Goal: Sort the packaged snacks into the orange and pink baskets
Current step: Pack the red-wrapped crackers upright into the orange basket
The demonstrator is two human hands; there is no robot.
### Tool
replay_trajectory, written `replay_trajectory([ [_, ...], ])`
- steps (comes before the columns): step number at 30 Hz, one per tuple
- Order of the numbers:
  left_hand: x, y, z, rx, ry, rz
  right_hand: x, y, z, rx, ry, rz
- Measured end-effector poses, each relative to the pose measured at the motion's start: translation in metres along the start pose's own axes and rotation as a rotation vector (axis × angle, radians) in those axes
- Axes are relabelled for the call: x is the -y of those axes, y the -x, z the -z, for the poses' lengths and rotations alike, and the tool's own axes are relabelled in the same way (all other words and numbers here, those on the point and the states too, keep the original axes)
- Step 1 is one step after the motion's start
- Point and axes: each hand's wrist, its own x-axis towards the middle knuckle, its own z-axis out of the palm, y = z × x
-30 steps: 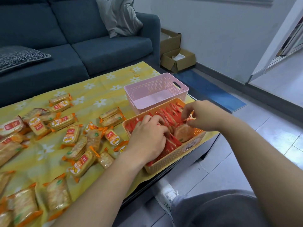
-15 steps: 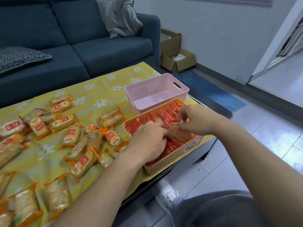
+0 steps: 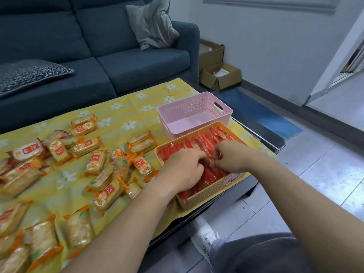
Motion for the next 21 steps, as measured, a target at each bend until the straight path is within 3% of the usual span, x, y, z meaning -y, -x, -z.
replay_trajectory([
  [6,0.007,0.013,0.023,-0.121,0.097,0.062,0.019,0.008,0.007,-0.261,0.099,0.004],
  [10,0.032,0.033,0.053,-0.260,0.117,0.271,0.071,0.015,0.006,-0.394,-0.103,0.206],
  [15,0.105,0.073,0.077,-0.310,0.163,0.601,0.145,0.006,-0.018,-0.207,-0.274,0.324],
  [21,0.161,0.112,0.074,0.064,-0.017,0.687,0.195,-0.033,-0.074,0.109,-0.082,0.183],
])
